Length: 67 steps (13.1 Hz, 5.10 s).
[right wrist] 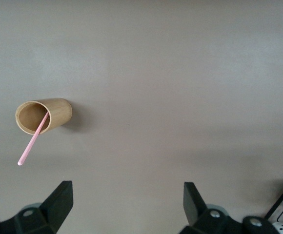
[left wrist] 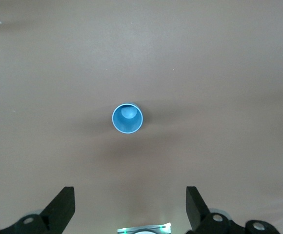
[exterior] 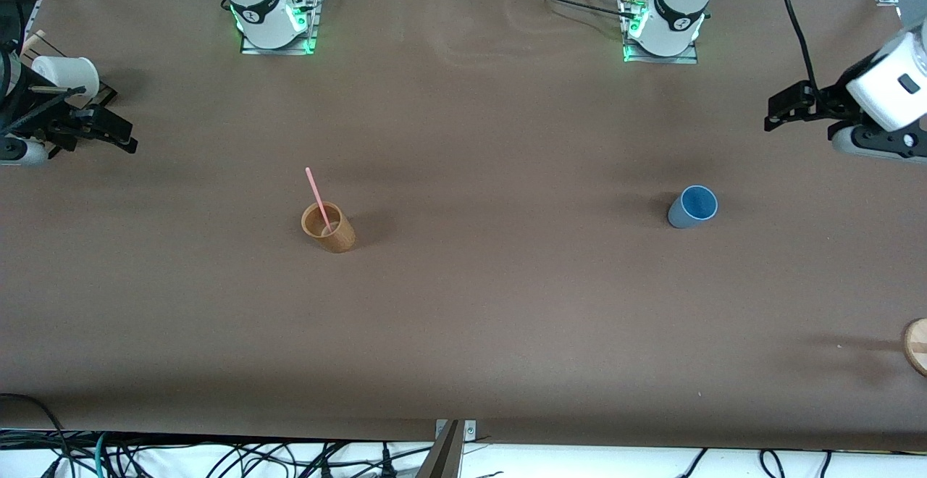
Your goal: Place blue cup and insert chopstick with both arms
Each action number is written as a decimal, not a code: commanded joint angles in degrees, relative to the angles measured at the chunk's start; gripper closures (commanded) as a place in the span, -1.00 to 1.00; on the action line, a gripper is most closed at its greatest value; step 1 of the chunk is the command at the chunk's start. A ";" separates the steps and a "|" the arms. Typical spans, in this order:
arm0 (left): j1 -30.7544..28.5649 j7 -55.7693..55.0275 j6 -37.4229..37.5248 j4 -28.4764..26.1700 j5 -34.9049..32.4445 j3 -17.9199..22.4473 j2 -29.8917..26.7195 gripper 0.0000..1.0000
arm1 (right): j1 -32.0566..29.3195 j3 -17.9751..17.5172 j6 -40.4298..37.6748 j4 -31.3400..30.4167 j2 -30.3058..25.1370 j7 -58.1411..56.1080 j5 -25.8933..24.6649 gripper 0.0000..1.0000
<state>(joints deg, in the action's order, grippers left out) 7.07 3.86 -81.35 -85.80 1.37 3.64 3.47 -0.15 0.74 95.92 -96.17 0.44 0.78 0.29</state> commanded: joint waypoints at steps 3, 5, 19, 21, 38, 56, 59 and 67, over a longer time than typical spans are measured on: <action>0.66 -0.43 0.49 0.28 -0.94 0.40 1.62 -1.00 | -0.55 -0.57 0.06 -0.42 -0.61 -0.95 0.76 -1.00; 0.75 -0.43 0.22 0.37 -0.58 0.40 1.80 -1.00 | -0.55 -0.48 0.06 -0.42 -0.61 -0.95 0.68 -1.00; 0.49 -0.43 0.22 0.63 -0.58 0.49 2.51 -1.00 | -0.55 -0.39 -0.47 -0.42 -0.61 -1.04 1.20 -1.00; 0.05 -0.35 0.05 0.63 -0.58 0.58 3.03 -1.00 | -0.55 -0.39 -0.56 -0.42 -0.61 -1.04 1.20 -1.00; -5.13 6.77 -29.80 -25.09 -4.62 1.10 6.20 -1.00 | -0.55 -0.39 -0.56 -0.42 -0.52 -0.95 1.20 -1.00; -6.19 4.93 -54.26 -39.88 -0.40 0.93 11.03 -0.99 | -0.64 -0.30 -1.00 -0.42 -0.35 -0.95 1.38 -1.00; -6.19 4.75 -55.15 -39.88 -0.40 0.93 12.00 -0.76 | -0.64 -0.30 -1.08 -0.51 -0.35 -0.95 1.38 -1.00; -6.19 4.84 -55.41 -39.88 2.49 0.93 12.26 1.00 | -0.64 -0.30 -0.56 -0.24 0.00 -0.86 1.38 -1.00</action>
<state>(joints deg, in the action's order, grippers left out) 0.60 8.79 -136.12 -124.96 2.20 4.49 16.18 -0.15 0.72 95.20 -96.23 0.58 0.77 0.51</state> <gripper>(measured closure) 0.819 0.000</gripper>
